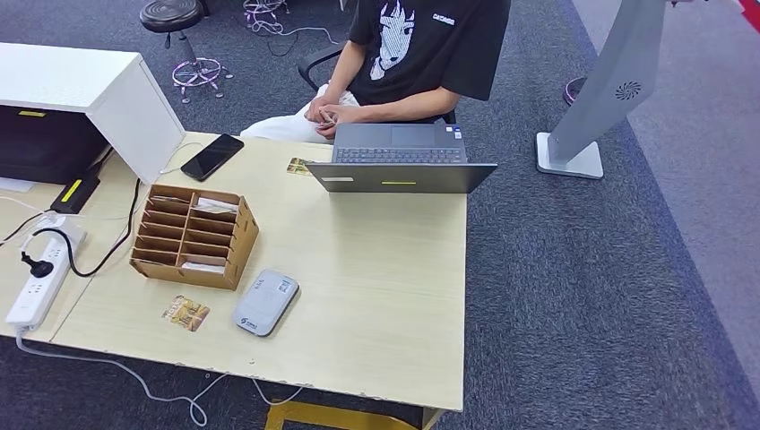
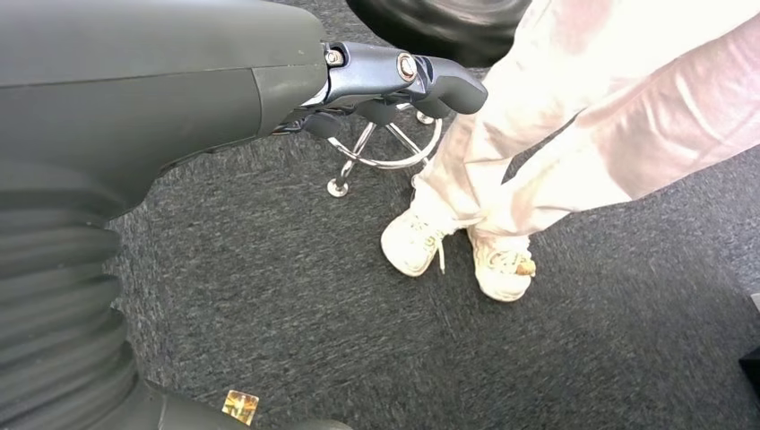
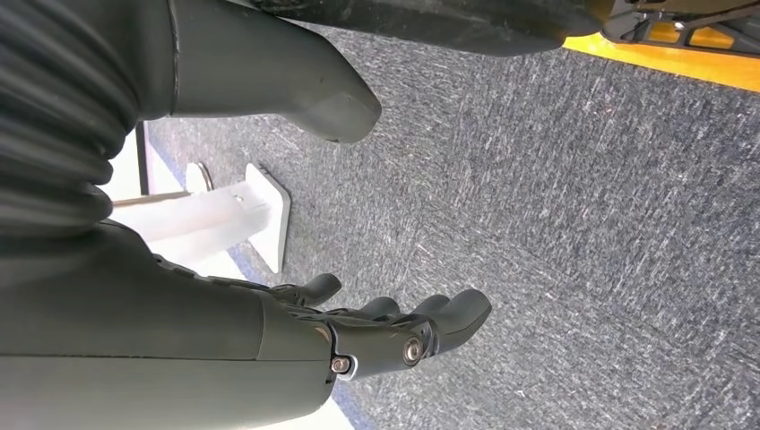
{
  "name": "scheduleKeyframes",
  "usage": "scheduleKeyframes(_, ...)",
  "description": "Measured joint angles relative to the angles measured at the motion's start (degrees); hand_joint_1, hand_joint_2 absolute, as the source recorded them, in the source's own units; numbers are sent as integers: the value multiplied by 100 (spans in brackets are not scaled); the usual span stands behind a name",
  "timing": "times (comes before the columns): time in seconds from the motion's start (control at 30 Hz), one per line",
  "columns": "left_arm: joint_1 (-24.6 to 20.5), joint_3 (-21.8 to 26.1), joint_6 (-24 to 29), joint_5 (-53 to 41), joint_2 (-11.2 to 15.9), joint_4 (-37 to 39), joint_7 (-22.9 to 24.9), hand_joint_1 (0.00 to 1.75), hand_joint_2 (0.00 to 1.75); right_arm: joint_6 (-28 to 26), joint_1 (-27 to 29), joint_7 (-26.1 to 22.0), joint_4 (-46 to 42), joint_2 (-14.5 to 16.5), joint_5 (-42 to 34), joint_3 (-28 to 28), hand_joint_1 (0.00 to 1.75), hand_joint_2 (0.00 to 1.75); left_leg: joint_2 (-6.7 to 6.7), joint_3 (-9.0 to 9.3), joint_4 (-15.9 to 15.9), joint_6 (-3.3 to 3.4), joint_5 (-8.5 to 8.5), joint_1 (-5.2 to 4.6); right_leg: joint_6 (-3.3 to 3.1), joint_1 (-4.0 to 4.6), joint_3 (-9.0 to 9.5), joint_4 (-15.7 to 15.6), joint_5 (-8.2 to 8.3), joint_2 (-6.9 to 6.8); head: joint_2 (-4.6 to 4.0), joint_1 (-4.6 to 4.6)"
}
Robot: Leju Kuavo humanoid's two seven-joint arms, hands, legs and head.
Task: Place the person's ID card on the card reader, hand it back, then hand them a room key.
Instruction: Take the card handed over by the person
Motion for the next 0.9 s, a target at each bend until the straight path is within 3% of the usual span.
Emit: scheduleKeyframes(0.9, 107, -12, -2, -202, -140, 0, 0, 0, 175, -1, 0, 8, 0, 2, -20, 0, 0, 175, 0, -1, 0, 1, -1, -2, 0, -1, 1, 0, 0, 0, 0, -1)
